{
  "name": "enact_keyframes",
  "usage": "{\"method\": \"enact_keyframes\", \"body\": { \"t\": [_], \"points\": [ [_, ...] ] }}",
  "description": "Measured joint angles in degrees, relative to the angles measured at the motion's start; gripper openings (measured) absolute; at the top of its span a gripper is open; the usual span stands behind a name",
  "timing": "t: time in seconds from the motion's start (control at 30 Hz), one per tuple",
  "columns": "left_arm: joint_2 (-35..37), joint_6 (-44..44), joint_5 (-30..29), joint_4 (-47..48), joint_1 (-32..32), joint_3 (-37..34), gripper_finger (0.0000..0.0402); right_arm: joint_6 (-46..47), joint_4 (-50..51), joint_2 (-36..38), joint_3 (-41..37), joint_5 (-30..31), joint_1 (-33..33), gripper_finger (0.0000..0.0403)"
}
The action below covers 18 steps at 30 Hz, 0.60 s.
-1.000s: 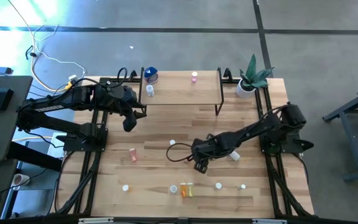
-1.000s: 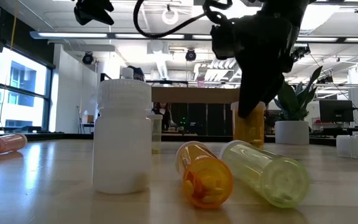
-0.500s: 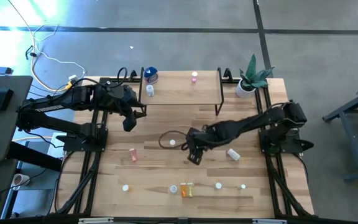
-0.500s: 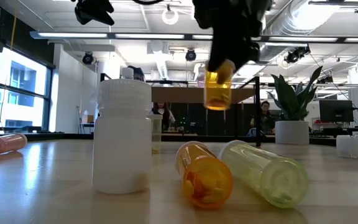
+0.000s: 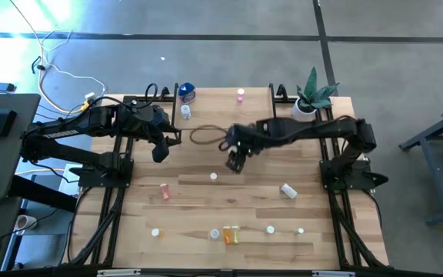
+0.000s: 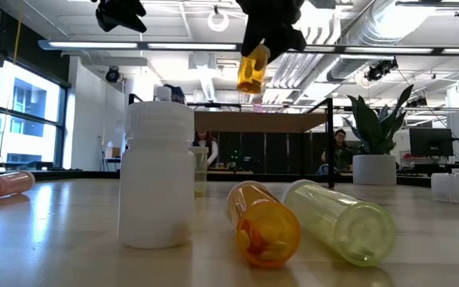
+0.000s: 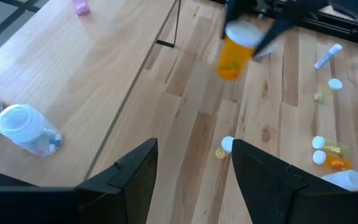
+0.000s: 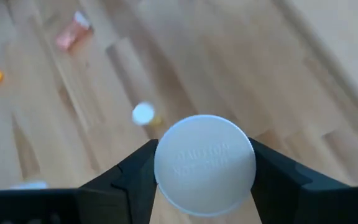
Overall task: Pick and place medicine bottles onto shelf by color
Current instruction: Put the big orange pill bottle on the shelf
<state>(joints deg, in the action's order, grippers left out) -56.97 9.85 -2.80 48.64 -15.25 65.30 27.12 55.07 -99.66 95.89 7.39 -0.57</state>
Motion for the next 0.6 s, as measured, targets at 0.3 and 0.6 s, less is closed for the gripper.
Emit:
{"method": "enact_keyframes", "body": {
  "t": [0.3,0.6],
  "points": [
    [0.0,0.0,0.0,0.0,0.0,0.0,0.0194,-7.7,7.0,0.0,9.3,1.2,-8.9,0.0198],
    [0.0,0.0,0.0,0.0,0.0,0.0,0.0194,-16.8,9.1,0.0,16.7,1.3,-17.5,0.0198]
  ]
}}
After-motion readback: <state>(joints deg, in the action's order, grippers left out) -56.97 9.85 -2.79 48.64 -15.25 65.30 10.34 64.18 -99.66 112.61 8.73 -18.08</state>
